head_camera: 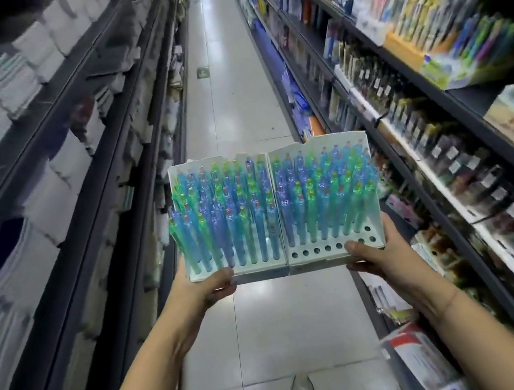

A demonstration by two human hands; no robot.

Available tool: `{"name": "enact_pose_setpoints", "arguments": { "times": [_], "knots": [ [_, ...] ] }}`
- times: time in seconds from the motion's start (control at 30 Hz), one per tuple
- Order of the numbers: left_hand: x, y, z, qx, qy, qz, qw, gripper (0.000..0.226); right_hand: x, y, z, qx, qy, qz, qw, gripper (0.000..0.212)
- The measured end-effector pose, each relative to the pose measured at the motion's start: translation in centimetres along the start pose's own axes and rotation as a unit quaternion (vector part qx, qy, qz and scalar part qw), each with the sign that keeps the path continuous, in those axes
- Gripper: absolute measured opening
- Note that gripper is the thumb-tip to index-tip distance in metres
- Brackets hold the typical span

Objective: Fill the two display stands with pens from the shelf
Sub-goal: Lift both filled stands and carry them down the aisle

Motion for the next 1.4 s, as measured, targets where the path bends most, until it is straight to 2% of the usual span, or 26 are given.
{"name": "enact_pose_setpoints", "arguments": {
  "times": [0.27, 0.47, 0.6, 0.73, 0.93, 1.0, 1.13, 1.27, 1.3, 1.4],
  "knots": [
    [4.7, 1.9, 15.3, 0.011, 0.001, -0.010, 1.000, 0.059, -3.7, 4.3, 16.3, -0.016, 0.004, -0.006, 1.000, 0.059],
    [8.0, 2.4, 28.0, 0.001, -0.010, -0.016, 1.000, 0.079, -4.9, 7.7, 28.5, -0.008, 0.005, -0.006, 1.000, 0.073],
    [11.5, 2.4, 37.7, -0.008, -0.008, -0.015, 1.000, 0.080, -6.6, 11.2, 36.8, 0.009, 0.005, 0.005, 1.000, 0.086],
    [16.7, 2.8, 46.8, -0.034, 0.001, 0.003, 0.999, 0.079, -9.3, 15.1, 44.5, 0.025, -0.011, 0.031, 0.999, 0.064],
    [22.5, 4.4, 59.6, -0.064, 0.008, 0.019, 0.998, 0.070, -12.6, 18.8, 55.5, 0.061, -0.006, 0.046, 0.997, 0.073],
    [23.6, 5.5, 63.6, -0.069, 0.006, 0.018, 0.997, 0.065, -13.8, 19.4, 58.7, 0.079, -0.014, 0.044, 0.996, 0.069],
    [26.0, 8.4, 71.8, -0.091, 0.001, 0.023, 0.996, 0.074, -15.6, 19.7, 65.7, 0.094, -0.029, 0.042, 0.994, 0.056],
    [29.4, 13.1, 79.8, -0.128, 0.017, 0.032, 0.991, 0.064, -18.4, 19.2, 72.8, 0.128, -0.060, 0.031, 0.989, 0.083],
    [30.5, 14.6, 81.7, -0.138, 0.022, 0.032, 0.990, 0.062, -19.4, 18.9, 74.5, 0.139, -0.066, 0.037, 0.987, 0.080],
    [34.0, 19.2, 87.2, -0.167, 0.034, 0.036, 0.985, 0.065, -22.7, 17.8, 79.3, 0.182, -0.093, 0.055, 0.977, 0.050]
  ]
}}
Point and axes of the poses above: each hand's wrist, its own z-axis towards the middle knuckle, its own y-axis out of the palm, x = y × z, the point moved 2 cm from there along z, towards the middle knuckle, and after that the axes turned 8 degrees about x, right-handed, at the moved point
